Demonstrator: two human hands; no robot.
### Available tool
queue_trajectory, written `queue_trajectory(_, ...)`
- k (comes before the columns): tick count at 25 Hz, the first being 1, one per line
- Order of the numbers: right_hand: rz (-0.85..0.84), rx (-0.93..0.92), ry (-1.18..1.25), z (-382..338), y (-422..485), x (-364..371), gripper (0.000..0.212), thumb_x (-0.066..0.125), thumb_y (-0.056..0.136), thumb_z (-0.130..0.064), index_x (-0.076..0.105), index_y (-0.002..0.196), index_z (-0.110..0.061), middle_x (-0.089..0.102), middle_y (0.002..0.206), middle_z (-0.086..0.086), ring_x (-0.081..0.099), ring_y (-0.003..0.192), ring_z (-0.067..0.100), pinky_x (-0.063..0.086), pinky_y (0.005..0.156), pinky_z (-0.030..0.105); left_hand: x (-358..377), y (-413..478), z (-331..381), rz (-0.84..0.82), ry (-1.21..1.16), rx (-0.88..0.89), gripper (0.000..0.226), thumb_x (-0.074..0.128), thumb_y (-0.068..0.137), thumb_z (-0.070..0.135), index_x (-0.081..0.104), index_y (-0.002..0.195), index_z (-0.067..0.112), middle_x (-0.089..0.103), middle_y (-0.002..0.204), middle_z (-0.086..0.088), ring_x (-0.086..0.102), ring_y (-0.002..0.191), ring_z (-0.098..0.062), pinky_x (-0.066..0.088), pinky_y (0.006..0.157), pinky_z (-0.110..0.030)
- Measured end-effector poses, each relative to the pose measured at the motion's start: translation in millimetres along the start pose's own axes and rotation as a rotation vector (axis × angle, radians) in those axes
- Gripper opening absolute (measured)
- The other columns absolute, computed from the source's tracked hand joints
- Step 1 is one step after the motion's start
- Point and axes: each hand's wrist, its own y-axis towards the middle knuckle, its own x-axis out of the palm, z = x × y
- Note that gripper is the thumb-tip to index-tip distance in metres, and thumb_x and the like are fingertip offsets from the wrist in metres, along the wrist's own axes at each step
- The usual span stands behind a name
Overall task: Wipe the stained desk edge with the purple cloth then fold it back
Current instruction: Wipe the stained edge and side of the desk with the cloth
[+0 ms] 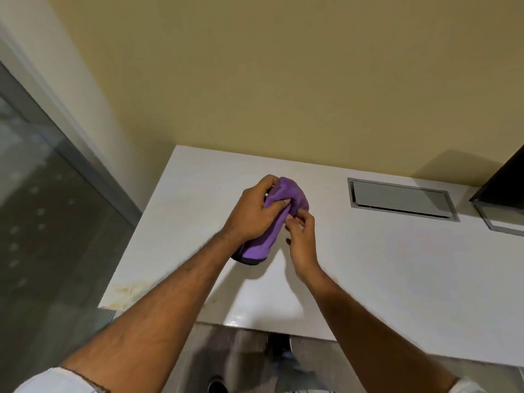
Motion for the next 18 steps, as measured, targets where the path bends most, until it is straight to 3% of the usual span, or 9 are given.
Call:
queue_trajectory(2, -0.045, 0.226, 0.259, 12, -24, 17, 0.04, 0.05, 0.098, -0.04, 0.051, 0.134, -0.022, 0.063, 0.127, 0.005, 0.063, 0.114, 0.023, 0.053, 0.096, 0.043, -3, -33, -4, -0.024, 0.0, -0.042, 0.014, 0.061, 0.091, 0.028, 0.057, 0.105, 0.028, 0.068, 0.093, 0.013, 0.064, 0.083, -0.005, 0.05, 0.071, -0.017)
queue_trajectory(4, -0.119, 0.374, 0.502, 19, -44, 25, 0.037, 0.049, 0.098, -0.043, 0.068, 0.115, -0.018, 0.069, 0.112, 0.008, 0.069, 0.101, 0.022, 0.056, 0.087, 0.039, -1, -69, -10, -0.048, -0.012, -0.086, 0.016, 0.061, 0.091, 0.026, 0.059, 0.107, 0.028, 0.069, 0.099, 0.012, 0.065, 0.088, -0.005, 0.053, 0.078, -0.022)
queue_trajectory(6, -0.152, 0.417, 0.641, 26, -62, 31, 0.037, 0.057, 0.09, -0.047, 0.078, 0.093, -0.017, 0.072, 0.096, 0.008, 0.072, 0.089, 0.021, 0.057, 0.079, 0.035, 6, -100, -11, -0.053, -0.019, -0.114, 0.022, 0.06, 0.09, 0.026, 0.06, 0.112, 0.028, 0.069, 0.107, 0.009, 0.065, 0.096, -0.007, 0.055, 0.085, -0.028)
queue_trajectory(8, -0.115, 0.411, 0.707, 36, -76, 37, 0.042, 0.056, 0.09, -0.05, 0.079, 0.082, -0.016, 0.073, 0.083, 0.009, 0.073, 0.077, 0.021, 0.06, 0.07, 0.033, 11, -129, -12, -0.075, 0.038, -0.083, 0.034, 0.06, 0.091, 0.03, 0.057, 0.125, 0.029, 0.066, 0.12, 0.008, 0.062, 0.106, -0.005, 0.052, 0.092, -0.025)
queue_trajectory(10, -0.091, 0.422, 0.677, 40, -83, 36, 0.05, 0.049, 0.096, -0.05, 0.078, 0.073, -0.016, 0.072, 0.071, 0.008, 0.072, 0.065, 0.023, 0.06, 0.063, 0.033, 7, -156, -16, -0.101, 0.103, -0.042, 0.044, 0.061, 0.091, 0.038, 0.053, 0.134, 0.029, 0.062, 0.129, 0.008, 0.06, 0.11, -0.002, 0.05, 0.093, -0.018)
queue_trajectory(12, -0.132, 0.409, 0.524, 40, -86, 32, 0.049, 0.046, 0.099, -0.046, 0.075, 0.065, -0.025, 0.07, 0.068, 0.002, 0.066, 0.068, 0.023, 0.054, 0.068, 0.032, -9, -186, -32, -0.068, 0.183, -0.057, 0.048, 0.057, 0.09, 0.05, 0.051, 0.135, 0.034, 0.059, 0.128, 0.013, 0.059, 0.109, 0.002, 0.05, 0.089, -0.013)
queue_trajectory(16, 0.007, 0.321, 0.098, 36, -75, 17, 0.03, 0.028, 0.108, -0.024, 0.049, 0.089, -0.034, 0.056, 0.094, -0.008, 0.057, 0.083, 0.011, 0.048, 0.069, 0.029, -52, -255, -85, 0.023, 0.297, -0.28, 0.047, 0.056, 0.091, 0.05, 0.052, 0.133, 0.032, 0.059, 0.126, 0.013, 0.057, 0.103, 0.002, 0.055, 0.086, -0.027)
queue_trajectory(18, -0.064, 0.244, 0.012, 36, -67, 15, 0.022, 0.036, 0.105, -0.024, 0.055, 0.094, -0.028, 0.06, 0.096, -0.001, 0.059, 0.085, 0.018, 0.05, 0.071, 0.032, -70, -285, -113, 0.049, 0.402, -0.416, 0.05, 0.056, 0.091, 0.05, 0.051, 0.136, 0.027, 0.059, 0.133, 0.006, 0.058, 0.112, -0.006, 0.052, 0.094, -0.031)
